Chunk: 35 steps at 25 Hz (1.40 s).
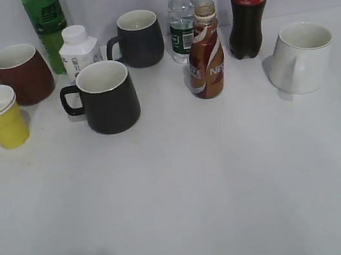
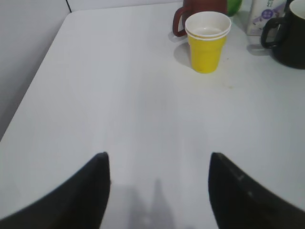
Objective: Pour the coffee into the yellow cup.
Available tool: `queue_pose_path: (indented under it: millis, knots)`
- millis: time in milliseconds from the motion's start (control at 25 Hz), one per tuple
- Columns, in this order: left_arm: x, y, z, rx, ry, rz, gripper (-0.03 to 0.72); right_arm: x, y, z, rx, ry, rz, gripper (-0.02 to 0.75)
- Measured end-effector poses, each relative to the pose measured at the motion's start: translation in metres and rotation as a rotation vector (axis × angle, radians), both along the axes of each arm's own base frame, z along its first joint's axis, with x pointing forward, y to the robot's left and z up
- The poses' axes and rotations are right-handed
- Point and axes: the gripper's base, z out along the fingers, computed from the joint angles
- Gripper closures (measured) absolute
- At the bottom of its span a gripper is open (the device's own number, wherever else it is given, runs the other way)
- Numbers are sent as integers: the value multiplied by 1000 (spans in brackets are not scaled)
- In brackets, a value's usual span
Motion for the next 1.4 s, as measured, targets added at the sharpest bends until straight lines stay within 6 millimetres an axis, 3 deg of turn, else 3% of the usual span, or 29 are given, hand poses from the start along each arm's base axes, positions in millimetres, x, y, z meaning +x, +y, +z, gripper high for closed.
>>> queue_pose_path:
  millis: [1400]
  knots:
    - [0,0,0,0,0,0,190,0,0,0,0,0,0,352]
